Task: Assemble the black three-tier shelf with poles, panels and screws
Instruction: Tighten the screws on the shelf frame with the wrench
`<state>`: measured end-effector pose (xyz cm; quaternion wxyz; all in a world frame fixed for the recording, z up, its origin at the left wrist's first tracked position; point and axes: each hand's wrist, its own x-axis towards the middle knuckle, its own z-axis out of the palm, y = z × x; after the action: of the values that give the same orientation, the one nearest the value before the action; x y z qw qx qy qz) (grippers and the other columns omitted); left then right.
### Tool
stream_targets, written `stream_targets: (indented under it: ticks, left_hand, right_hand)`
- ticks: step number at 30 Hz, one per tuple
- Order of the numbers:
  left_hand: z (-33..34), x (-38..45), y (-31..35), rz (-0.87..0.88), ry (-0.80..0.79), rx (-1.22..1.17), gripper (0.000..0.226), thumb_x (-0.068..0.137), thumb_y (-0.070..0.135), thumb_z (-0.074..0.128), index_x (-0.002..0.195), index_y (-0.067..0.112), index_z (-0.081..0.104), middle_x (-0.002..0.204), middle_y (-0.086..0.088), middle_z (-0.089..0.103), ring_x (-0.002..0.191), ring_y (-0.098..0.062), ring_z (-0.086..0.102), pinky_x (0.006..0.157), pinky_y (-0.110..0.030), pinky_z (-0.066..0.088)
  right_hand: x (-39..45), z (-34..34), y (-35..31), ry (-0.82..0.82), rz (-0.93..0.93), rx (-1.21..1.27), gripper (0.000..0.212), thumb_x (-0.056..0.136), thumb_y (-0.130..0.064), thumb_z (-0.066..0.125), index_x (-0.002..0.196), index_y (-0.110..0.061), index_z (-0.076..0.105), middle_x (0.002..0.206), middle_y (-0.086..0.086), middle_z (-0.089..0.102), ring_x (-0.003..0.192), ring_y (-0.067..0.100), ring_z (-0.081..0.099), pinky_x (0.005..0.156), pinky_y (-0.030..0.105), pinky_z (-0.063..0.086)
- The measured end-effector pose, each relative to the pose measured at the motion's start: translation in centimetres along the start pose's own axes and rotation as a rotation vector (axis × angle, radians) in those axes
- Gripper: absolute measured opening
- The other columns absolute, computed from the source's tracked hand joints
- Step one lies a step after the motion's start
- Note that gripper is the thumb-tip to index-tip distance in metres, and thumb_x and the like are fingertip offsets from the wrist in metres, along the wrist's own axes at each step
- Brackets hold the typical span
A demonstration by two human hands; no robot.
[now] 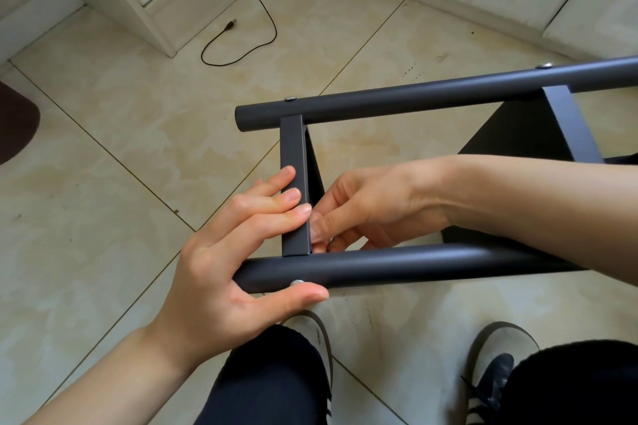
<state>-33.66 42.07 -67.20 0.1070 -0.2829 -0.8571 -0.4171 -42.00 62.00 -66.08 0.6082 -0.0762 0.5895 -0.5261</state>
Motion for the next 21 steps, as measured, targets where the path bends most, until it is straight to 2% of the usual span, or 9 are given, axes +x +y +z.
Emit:
stream_targets:
  ticks: [8,12,17,21]
  left_hand:
    - [0.04,-0.06,-0.07,0.005,0.0,-0.002,0.054,0.087,0.05,0.07,0.119,0.009,0.058,0.125,0.003,0.056,0.138,-0.024,0.05,0.113,-0.035,0.04]
    - [0.08,-0.04,-0.12,0.009,-0.001,-0.007,0.054,0.087,0.05,0.069,0.12,0.008,0.058,0.125,0.003,0.055,0.138,-0.024,0.05,0.113,-0.035,0.04]
    - [0.07,-0.08,-0.13,0.013,0.003,-0.005,0.054,0.088,0.051,0.069,0.12,0.009,0.058,0.125,0.004,0.055,0.138,-0.024,0.05,0.113,-0.035,0.04]
    - [0.12,-0.05,-0.17,0.011,0.002,-0.003,0.055,0.088,0.05,0.069,0.119,0.006,0.059,0.126,0.002,0.056,0.138,-0.025,0.05,0.113,-0.036,0.04]
  right_hand:
    - [0.21,0.0,0.12,0.02,0.029,-0.007,0.018,0.093,-0.023,0.063,0.081,-0.014,0.073,0.08,0.003,0.067,0.075,0.014,0.062,0.075,0.032,0.053]
    - [0.4,0.07,0.15,0.037,0.054,-0.008,0.023,0.096,-0.028,0.06,0.084,-0.012,0.072,0.074,0.001,0.067,0.07,0.011,0.062,0.069,0.025,0.054]
    - [0.15,-0.1,0.0,-0.006,0.063,0.013,0.024,0.094,-0.021,0.061,0.074,-0.015,0.073,0.073,0.001,0.067,0.069,0.012,0.062,0.073,0.03,0.052]
    - [0.26,0.0,0.13,0.001,0.068,0.0,0.018,0.095,-0.024,0.06,0.091,-0.012,0.072,0.08,0.003,0.066,0.073,0.013,0.063,0.074,0.028,0.054]
